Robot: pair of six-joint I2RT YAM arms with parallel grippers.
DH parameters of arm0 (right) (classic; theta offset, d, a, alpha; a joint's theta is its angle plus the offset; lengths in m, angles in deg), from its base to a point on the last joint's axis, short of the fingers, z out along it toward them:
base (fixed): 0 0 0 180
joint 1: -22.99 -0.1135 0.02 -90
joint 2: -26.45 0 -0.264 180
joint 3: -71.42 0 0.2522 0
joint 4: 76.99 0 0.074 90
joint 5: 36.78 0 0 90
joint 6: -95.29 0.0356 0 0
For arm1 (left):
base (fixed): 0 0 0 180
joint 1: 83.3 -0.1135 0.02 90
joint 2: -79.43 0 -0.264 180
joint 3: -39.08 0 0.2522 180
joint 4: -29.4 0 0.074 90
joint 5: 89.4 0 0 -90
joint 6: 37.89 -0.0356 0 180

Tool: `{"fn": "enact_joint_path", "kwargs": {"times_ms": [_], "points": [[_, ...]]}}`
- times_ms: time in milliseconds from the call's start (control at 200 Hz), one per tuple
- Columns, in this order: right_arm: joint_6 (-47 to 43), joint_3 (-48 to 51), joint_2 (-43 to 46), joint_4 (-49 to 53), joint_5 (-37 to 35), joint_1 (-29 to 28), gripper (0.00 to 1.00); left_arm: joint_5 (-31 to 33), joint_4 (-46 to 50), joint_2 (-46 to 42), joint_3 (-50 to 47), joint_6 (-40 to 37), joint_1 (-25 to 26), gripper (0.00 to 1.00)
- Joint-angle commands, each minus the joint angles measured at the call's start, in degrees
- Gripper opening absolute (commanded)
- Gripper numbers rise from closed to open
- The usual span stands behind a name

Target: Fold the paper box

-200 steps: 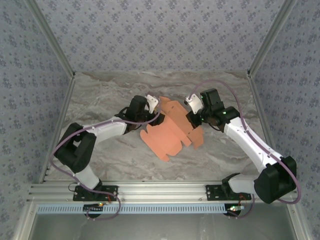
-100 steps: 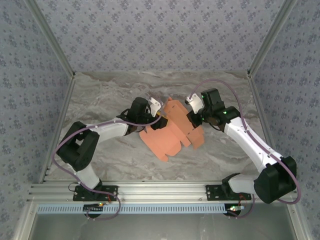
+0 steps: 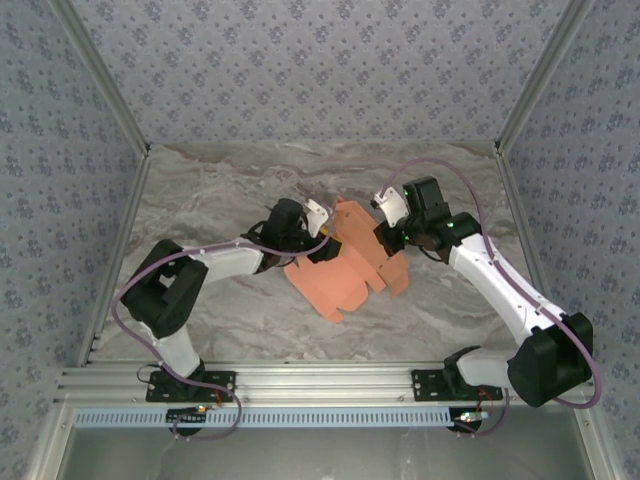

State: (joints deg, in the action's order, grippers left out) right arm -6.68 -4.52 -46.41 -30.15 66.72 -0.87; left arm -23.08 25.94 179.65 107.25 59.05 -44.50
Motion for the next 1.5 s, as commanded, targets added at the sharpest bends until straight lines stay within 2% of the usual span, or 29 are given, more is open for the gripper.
{"fn": "enact_joint_path", "kwargs": {"times_ms": [0,225,590,854,1044,1179,1284,1494], "points": [[1.8,0.1,0.0,-2.4,3.8,-0.2,0.01,-2.8,-4.6,1.5,0.0,0.6,1.8,0.47],[0.4,-0.1,-0.1,-1.1,1.6,0.1,0.01,-2.2,-4.1,-0.2,-0.8,0.2,1.9,0.48],[-4.0,-1.6,-1.0,1.1,-5.9,-1.2,0.01,-1.7,-1.4,-9.2,-5.1,0.3,0.5,0.55],[-9.5,-3.1,-2.0,3.0,-12.9,-3.8,0.01,-1.3,1.3,-19.5,-10.8,0.6,-3.5,0.57],[-14.4,-3.8,-2.6,2.3,-13.9,-5.2,0.01,3.5,3.7,-25.4,-13.6,1.4,-7.2,0.58],[-19.1,-3.8,-3.4,1.6,-14.2,-7.2,0.01,7.4,5.6,-25.6,-13.3,2.2,-8.7,0.61],[-23.6,-3.5,-4.8,1.6,-17.6,-9.6,0.01,10.4,7.6,-24.3,-12.0,3.4,-9.7,0.62],[-33.7,1.3,-6.1,-9.7,-26.6,-14.8,0.01,12.7,10.4,-20.4,-9.9,6.8,-13.3,0.63]]}}
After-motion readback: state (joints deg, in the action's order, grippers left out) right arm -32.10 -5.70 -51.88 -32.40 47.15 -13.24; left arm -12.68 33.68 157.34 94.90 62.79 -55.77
